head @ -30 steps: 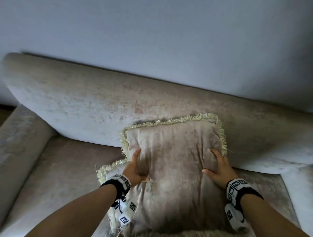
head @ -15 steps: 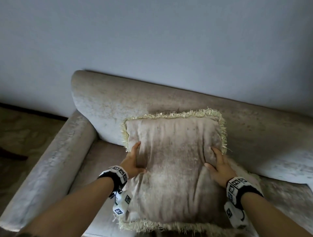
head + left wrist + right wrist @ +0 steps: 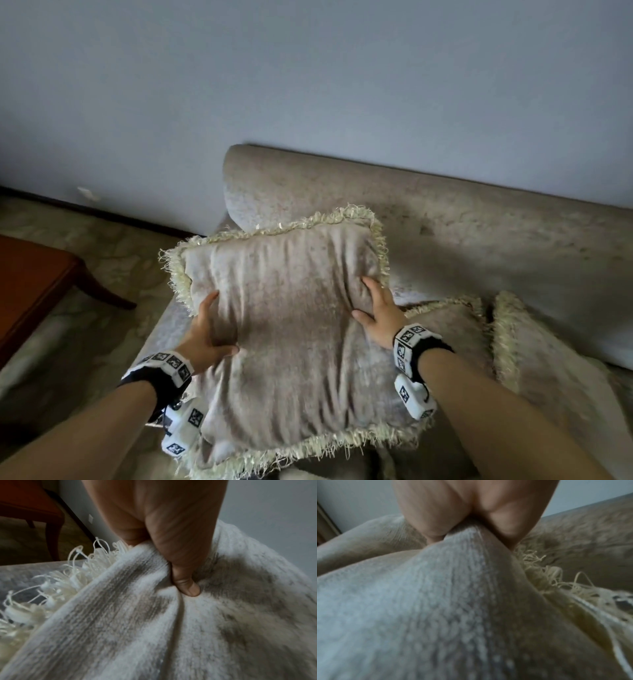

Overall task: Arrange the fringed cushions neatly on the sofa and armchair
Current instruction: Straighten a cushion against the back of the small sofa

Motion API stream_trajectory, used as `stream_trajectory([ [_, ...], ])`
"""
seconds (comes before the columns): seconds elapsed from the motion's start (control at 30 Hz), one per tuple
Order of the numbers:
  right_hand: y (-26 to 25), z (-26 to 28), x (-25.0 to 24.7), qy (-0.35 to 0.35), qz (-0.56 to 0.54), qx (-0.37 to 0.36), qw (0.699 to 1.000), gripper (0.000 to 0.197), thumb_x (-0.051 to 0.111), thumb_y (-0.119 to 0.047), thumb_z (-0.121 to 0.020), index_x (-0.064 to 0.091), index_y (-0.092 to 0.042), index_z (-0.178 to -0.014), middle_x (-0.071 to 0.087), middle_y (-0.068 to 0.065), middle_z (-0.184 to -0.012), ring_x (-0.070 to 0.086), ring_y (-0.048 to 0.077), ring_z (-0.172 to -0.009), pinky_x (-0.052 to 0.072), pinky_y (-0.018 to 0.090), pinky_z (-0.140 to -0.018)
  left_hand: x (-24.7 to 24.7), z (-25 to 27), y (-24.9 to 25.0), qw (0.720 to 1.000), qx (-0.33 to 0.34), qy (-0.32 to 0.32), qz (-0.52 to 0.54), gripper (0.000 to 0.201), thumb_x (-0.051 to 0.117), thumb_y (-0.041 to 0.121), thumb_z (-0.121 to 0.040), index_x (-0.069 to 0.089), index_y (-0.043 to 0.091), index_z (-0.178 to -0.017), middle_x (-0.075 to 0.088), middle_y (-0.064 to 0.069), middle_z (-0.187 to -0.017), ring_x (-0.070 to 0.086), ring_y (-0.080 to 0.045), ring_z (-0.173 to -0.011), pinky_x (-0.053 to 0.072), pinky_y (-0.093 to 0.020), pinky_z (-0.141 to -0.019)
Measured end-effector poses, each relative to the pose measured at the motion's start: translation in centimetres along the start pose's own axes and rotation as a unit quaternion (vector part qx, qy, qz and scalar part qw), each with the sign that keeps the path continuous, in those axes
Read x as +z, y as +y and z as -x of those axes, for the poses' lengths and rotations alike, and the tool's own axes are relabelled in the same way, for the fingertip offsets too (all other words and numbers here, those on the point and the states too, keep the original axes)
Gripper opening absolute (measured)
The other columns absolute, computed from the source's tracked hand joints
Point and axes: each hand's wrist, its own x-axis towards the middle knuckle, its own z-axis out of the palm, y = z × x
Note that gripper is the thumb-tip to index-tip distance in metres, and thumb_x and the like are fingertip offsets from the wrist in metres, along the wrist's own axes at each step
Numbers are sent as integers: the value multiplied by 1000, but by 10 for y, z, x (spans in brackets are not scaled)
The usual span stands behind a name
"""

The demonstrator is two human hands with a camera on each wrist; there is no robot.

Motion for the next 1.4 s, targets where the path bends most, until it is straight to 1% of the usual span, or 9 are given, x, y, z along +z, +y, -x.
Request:
stream_trajectory([
  [0.1, -31, -19, 30, -4, -11, 16, 1000, 70, 54, -43, -94, 7, -42, -147, 24, 11, -149, 60, 30, -109, 49, 37, -94, -33, -14, -26, 999, -13, -2, -29, 121, 88, 5, -63, 8, 34, -149, 40, -8, -132, 45, -24, -117, 39, -34, -94],
  [0.23, -70, -50, 68, 1, -29, 36, 999, 71, 55, -44, -94, 8, -40, -147, 24, 10, -149, 58, 31, -113, 48, 37, -96, -83, -52, -68, 999, -19, -11, -28, 127, 92, 13, -55, 7, 62, -135, 44, -14, -134, 52, -30, -116, 48, -50, -98],
  [0.33, -100, -72, 92, 5, -46, 51, 998, 71, 55, -44, -93, 9, -39, -148, 22, 10, -151, 54, 31, -120, 45, 39, -102, -116, -82, -93, 999, -21, -27, -29, 129, 92, 10, -55, 6, 67, -131, 43, -15, -134, 53, -32, -116, 48, -51, -97],
  [0.57, -124, -99, 115, 36, -84, 89, 992, 74, 59, -39, -93, 11, -38, -149, 20, 8, -152, 47, 30, -129, 38, 36, -107, -154, -142, -97, 995, 6, -56, -80, 129, 92, 6, -55, 10, 33, -151, 45, -17, -132, 50, -27, -113, 43, -44, -99],
  [0.73, -94, -107, 100, 78, -110, 119, 984, 79, 64, -35, -90, 13, -34, -151, 21, 6, -154, 39, 25, -135, 30, 31, -109, -133, -186, -71, 990, 59, -83, -101, 130, 92, 15, -58, 1, 57, -140, 38, -17, -143, 44, -28, -126, 41, -42, -103],
  [0.9, -55, -113, 66, 152, -115, 130, 973, 82, 72, -23, -85, 21, -25, -149, 23, 5, -154, 34, 24, -138, 29, 34, -112, -89, -228, -34, 985, 107, -64, -118, 125, 90, 16, -62, 6, 33, -152, 37, -18, -140, 40, -33, -130, 33, -42, -109],
  [1.1, 7, -136, 59, 205, -107, 127, 965, 88, 77, -7, -77, 23, -16, -146, 23, 7, -149, 34, 23, -135, 23, 25, -110, -24, -269, -17, 982, 149, -28, -117, 113, 81, 9, -71, 4, 44, -146, 37, -18, -126, 50, -39, -114, 44, -49, -99],
  [1.3, 72, -173, 121, 240, -93, 73, 964, 90, 75, -4, -76, 17, -34, -139, 22, 3, -146, 34, 20, -132, 24, 28, -111, 39, -295, -73, 981, 163, 52, -97, 105, 83, 0, -66, 18, 31, -142, 34, -32, -131, 48, -54, -113, 44, -56, -95],
  [1.4, 100, -188, 159, 268, -69, 47, 960, 92, 78, -1, -72, 20, -34, -134, 22, -2, -141, 39, 23, -128, 30, 26, -106, 65, -303, -114, 986, 124, 50, -102, 101, 84, 11, -65, 22, 25, -143, 33, -35, -133, 49, -57, -110, 45, -58, -95],
])
